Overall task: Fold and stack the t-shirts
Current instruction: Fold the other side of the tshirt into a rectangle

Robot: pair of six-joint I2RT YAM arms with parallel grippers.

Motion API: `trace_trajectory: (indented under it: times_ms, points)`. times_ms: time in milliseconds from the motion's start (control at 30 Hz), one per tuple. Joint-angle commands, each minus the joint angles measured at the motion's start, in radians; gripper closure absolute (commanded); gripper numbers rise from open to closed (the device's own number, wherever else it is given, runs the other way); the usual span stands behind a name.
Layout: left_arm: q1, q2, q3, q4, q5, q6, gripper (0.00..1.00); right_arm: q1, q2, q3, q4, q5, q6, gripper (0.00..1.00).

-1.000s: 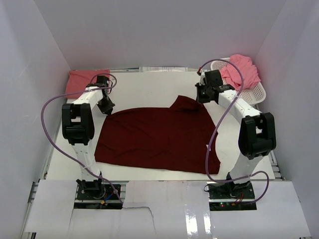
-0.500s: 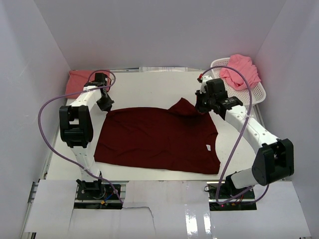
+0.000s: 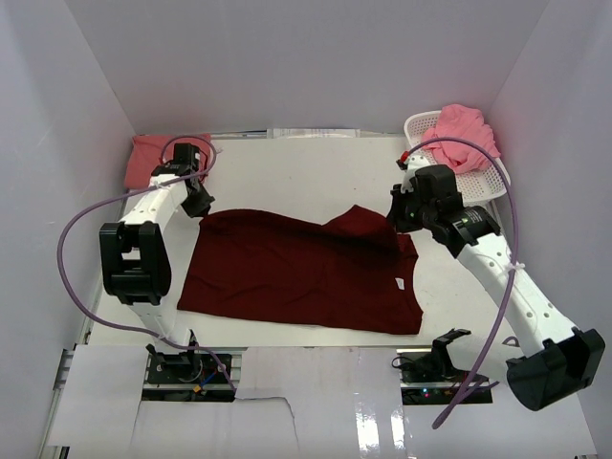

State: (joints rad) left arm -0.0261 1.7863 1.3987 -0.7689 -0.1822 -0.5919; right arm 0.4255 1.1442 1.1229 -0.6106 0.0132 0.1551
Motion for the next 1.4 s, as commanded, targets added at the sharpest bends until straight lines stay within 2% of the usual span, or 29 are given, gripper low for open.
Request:
trace_trajectory:
  times_ms: [0,233,433,633,933,1100,1367]
  points:
    - [0.006,-0.085,-0.071,0.026,0.01,-0.009,1.0,0.013,-0.05,-0.011,-0.081,0.004,0.026,0.92]
    - [0.006,-0.162,-0.22,0.051,-0.008,-0.014,1.0,0.048,-0.129,-0.032,-0.187,0.002,0.066,0.92]
    - [0.008,-0.194,-0.256,0.043,-0.06,0.014,1.0,0.07,-0.182,-0.083,-0.288,-0.002,0.1,0.92]
    - [0.008,-0.174,-0.247,0.011,-0.158,0.044,1.0,0.091,-0.236,-0.161,-0.321,-0.041,0.139,0.92]
    - [0.008,-0.197,-0.296,-0.004,-0.163,0.07,1.0,0.119,-0.255,-0.227,-0.344,-0.053,0.167,0.92]
    - [0.006,-0.226,-0.348,0.002,-0.112,0.084,1.0,0.134,-0.256,-0.241,-0.371,-0.058,0.176,0.92]
    - [0.006,-0.289,-0.42,0.01,-0.099,0.106,1.0,0.191,-0.274,-0.297,-0.431,-0.123,0.211,0.92]
